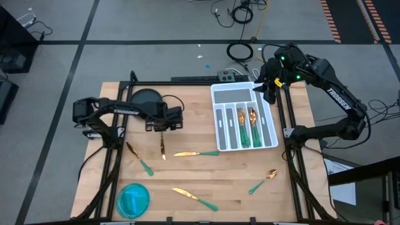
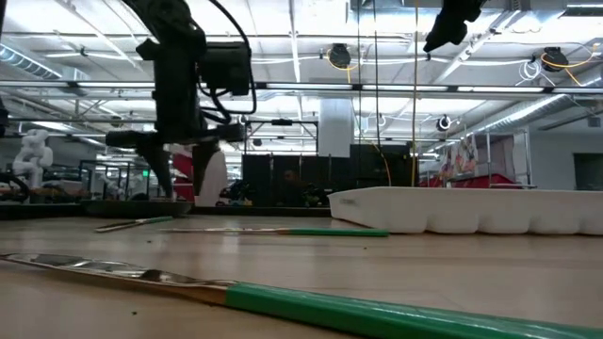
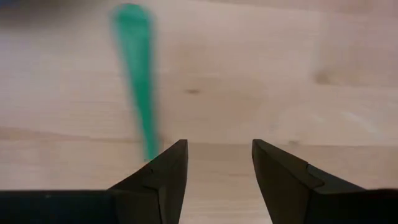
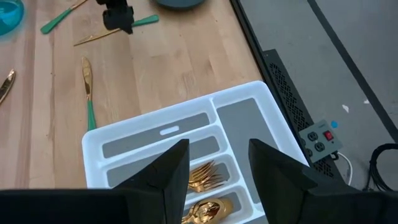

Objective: Sort silverware
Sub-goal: Put the green knife into the white silverware organizer

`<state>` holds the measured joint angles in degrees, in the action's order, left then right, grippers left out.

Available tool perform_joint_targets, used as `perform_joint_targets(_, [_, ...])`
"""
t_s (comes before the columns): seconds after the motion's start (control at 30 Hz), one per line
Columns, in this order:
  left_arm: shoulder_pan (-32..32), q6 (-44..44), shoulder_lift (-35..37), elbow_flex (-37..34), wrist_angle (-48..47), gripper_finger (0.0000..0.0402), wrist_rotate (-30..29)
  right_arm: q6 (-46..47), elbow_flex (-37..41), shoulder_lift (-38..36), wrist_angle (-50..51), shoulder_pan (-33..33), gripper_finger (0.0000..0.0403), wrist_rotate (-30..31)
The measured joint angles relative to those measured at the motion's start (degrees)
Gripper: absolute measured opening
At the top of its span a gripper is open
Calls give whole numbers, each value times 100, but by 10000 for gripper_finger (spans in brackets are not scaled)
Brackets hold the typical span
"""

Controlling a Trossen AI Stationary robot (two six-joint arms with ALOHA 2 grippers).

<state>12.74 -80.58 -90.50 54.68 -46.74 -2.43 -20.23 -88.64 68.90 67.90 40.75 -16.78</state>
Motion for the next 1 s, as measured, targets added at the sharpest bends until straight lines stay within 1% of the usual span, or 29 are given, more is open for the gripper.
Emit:
perform_joint_targets(0.1, [80,154,-4,-60,-557,185,54,0,0,0,2,0,160,-1])
perform_joint_targets(0.2, [117,161,-28,-224,-558,185,249,0,0,0,2,0,160,-2])
perform_joint_targets(0.43, [118,98,-26,-635,192,185,355,0,0,0,2,0,160,-4])
perform_joint_targets(0.67, [157,7,-2,-1003,384,185,494,2,0,0,4,0,160,-4])
perform_joint_targets(0.83, [206,31,14,-1208,812,185,578,2,0,0,4,0,160,-4])
perform_joint_targets(0.93, [281,54,13,-1218,801,182,698,2,0,0,4,0,160,-4])
perform_joint_targets(1.0, [345,201,7,-1218,733,172,762,2,0,0,4,0,160,-5])
